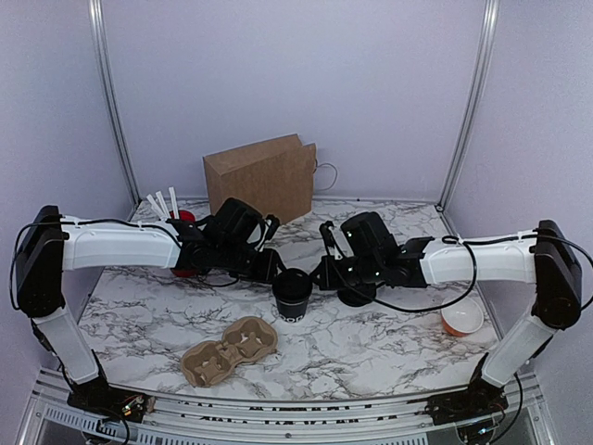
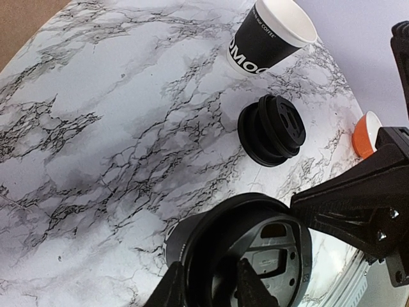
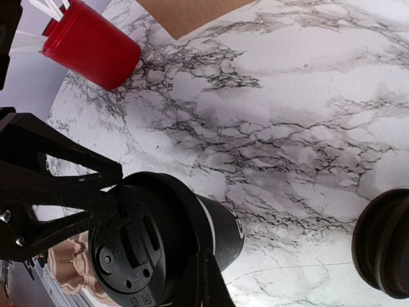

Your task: Pack the takeout coffee

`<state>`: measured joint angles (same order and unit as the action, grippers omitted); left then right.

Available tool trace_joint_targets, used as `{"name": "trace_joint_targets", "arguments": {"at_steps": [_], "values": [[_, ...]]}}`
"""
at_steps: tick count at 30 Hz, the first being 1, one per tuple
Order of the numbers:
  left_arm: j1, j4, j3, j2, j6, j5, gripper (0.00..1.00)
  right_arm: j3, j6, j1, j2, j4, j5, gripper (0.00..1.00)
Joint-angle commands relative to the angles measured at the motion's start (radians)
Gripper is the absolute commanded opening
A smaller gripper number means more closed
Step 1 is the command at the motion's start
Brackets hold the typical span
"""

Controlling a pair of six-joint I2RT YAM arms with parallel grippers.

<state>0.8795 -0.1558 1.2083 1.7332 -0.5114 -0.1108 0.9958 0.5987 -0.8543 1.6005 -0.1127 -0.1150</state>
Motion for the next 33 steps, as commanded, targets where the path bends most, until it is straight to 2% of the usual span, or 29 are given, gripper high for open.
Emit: {"name": "trace_joint_targets", "arguments": {"at_steps": [1,8,19,27,33], "values": [[0.004,-0.034,-0.023,0.040,0.015,-0.010,0.27,-0.060,0.032,-0.069,0.059,-0.179,-0.067,0.00],[0.004,-0.031,-0.010,0.038,0.025,-0.016,0.27,-0.017,0.086,-0.071,-0.029,-0.185,-0.002,0.01],[0.004,-0.032,0.050,0.035,0.040,-0.019,0.29,0.038,0.156,-0.072,-0.067,-0.150,0.091,0.05],[0.003,-0.048,0.095,0.027,0.050,0.020,0.37,0.082,0.118,-0.058,-0.075,-0.173,0.114,0.11],[0.003,-0.051,0.079,0.005,0.041,0.045,0.39,0.103,0.077,-0.039,-0.074,-0.178,0.082,0.15]]}}
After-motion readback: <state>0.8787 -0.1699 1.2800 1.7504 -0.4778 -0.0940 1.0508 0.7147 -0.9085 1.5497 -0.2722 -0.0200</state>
